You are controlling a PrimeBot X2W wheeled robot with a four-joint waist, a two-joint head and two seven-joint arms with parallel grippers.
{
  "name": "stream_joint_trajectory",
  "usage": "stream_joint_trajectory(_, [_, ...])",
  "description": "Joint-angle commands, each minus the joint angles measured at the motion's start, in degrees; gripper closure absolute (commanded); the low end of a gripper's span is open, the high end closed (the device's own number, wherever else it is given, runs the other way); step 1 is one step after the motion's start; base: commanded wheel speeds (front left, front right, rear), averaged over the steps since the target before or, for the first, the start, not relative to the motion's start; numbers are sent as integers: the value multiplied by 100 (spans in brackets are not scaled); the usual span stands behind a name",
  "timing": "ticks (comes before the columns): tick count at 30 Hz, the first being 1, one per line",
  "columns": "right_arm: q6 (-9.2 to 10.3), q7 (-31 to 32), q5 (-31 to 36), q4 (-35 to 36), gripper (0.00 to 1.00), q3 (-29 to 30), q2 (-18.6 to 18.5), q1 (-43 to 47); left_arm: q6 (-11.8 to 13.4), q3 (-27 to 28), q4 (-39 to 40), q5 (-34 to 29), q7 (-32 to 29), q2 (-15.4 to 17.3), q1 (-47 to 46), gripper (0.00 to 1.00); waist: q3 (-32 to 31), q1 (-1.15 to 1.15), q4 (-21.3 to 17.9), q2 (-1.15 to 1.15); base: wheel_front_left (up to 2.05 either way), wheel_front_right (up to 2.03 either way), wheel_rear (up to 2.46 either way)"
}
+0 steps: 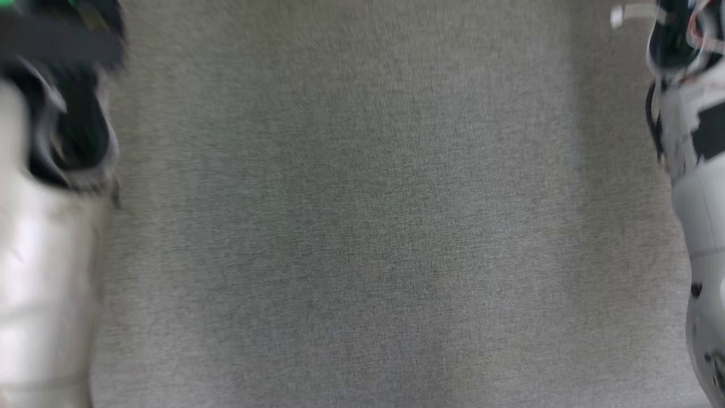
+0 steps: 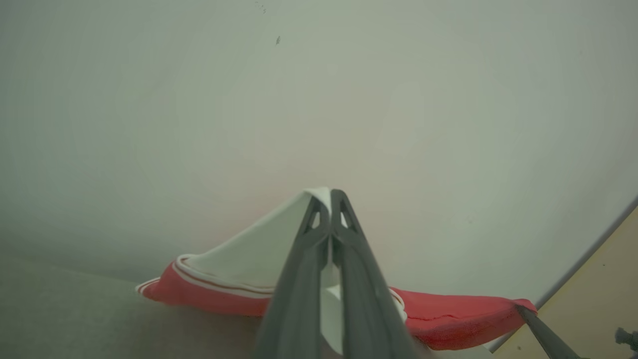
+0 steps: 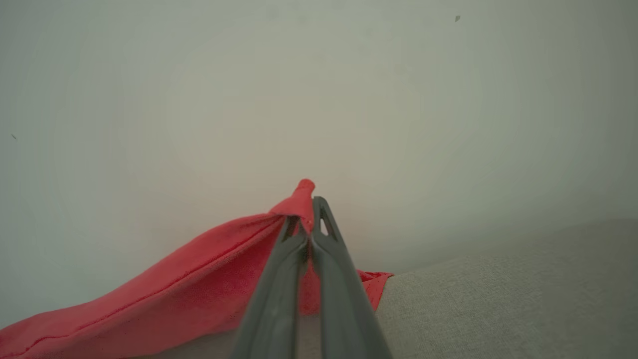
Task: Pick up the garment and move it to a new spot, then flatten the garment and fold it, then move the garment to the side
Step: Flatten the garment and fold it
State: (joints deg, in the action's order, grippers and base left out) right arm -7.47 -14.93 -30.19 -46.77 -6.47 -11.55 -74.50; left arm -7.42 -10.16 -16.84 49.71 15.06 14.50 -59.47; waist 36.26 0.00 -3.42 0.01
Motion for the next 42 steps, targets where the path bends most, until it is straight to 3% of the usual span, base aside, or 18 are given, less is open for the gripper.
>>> stream_joint_trajectory(1, [-5,-18,-70,10,100,-43,-103,213,-6,13,144,78,15,-27,316,100,-528,0,208,-1,0,0,0])
stream_joint_trajectory(8, [-5,193,-460,-100,100,24,-428,1454,-1,22,663,248,15,-261,2262,100,-1484,0,379,-1,0,0,0])
stream_joint_trajectory(19, [-5,192,-583,-89,100,586,-202,3570,-1,-18,713,310,15,-640,4715,100,-2516,0,413,-1,0,0,0])
stream_joint_trajectory(33, [-4,418,125,-158,100,1465,40,5044,8,-629,338,451,-306,-471,6007,100,-3304,0,527,-1,0,0,0])
stream_joint_trajectory(42, [-4,727,673,364,100,2014,317,5942,130,-854,529,871,-1107,-346,6691,100,-3597,0,532,-1,0,0,0])
